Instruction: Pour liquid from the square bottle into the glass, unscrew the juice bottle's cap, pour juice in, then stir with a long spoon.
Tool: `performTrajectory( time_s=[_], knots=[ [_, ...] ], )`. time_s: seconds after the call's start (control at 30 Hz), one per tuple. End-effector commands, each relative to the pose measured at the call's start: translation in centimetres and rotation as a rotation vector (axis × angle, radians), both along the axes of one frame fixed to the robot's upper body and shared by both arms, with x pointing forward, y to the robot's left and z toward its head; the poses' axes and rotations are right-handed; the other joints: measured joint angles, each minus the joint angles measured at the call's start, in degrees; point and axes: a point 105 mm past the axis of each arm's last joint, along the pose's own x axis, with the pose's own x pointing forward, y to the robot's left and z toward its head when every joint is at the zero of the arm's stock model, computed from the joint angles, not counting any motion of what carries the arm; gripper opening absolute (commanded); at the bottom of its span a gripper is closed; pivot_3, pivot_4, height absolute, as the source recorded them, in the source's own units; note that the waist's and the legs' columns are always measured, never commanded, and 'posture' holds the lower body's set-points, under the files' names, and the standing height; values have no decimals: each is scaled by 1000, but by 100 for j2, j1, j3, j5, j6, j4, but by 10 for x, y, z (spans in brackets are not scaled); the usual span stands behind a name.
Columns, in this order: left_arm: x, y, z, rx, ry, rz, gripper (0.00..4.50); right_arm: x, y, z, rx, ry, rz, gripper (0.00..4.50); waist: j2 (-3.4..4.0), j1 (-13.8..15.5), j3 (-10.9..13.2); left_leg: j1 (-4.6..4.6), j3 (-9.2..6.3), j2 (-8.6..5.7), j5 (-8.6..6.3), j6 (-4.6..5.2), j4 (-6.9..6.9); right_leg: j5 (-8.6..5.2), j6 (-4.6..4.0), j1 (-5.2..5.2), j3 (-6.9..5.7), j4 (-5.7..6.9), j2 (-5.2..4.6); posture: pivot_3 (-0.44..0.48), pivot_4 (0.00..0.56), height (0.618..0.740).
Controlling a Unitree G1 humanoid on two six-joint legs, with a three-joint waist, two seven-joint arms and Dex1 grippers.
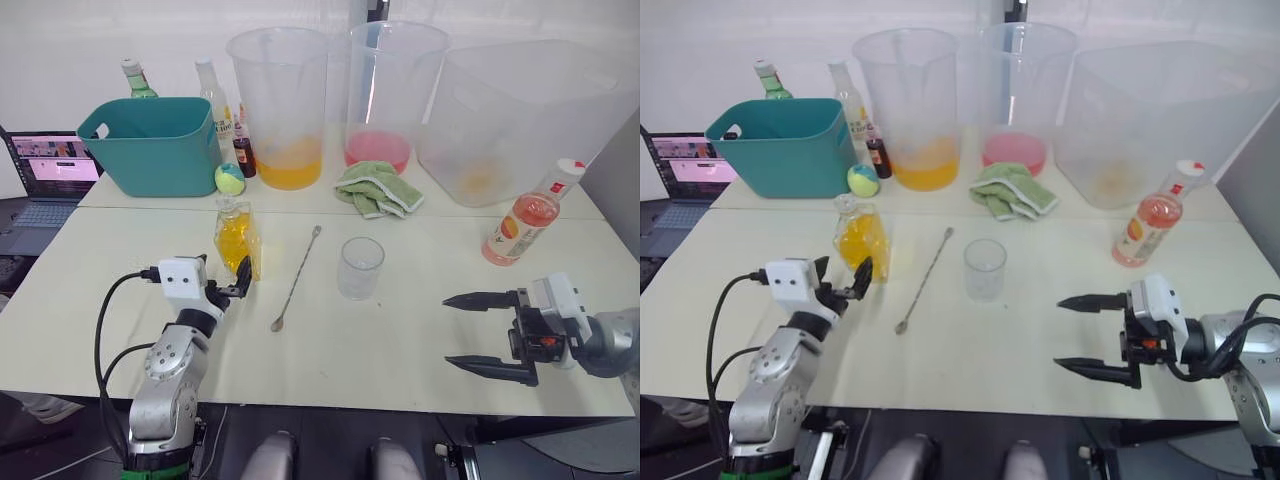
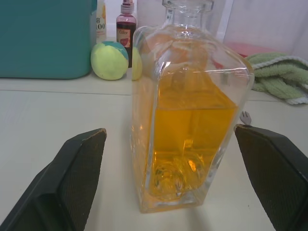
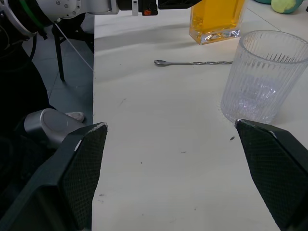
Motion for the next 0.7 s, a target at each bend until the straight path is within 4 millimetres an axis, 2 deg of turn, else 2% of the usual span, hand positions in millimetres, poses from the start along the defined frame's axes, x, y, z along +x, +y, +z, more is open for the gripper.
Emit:
performTrajectory(
  time_s=[0.03,0.23,0.4,0.7],
  knots=[
    [12,-5,9,47,-33,-24,4500,-1,1,5,-4,-35,-11,4477,0,6,0,1,0,0,0,0,0,0,0,0,0,2,0,0,150,738],
    [22,-5,6,43,-13,-39,4500,-5,2,-1,-6,-14,-21,4477,-2,-11,1,0,-2,0,1,-1,5,0,1,0,-2,6,1,0,150,738],
    [20,-17,14,52,-28,-70,4500,-6,2,-2,-9,-14,-32,4477,-2,-9,1,0,-2,3,1,-1,5,1,1,-3,-1,8,4,0,150,738],
    [18,-21,12,75,-30,-83,4500,-6,4,-2,-12,-6,-35,4477,-3,-3,2,-2,-2,1,1,-1,5,1,1,-2,0,5,3,0,150,738]
  ],
)
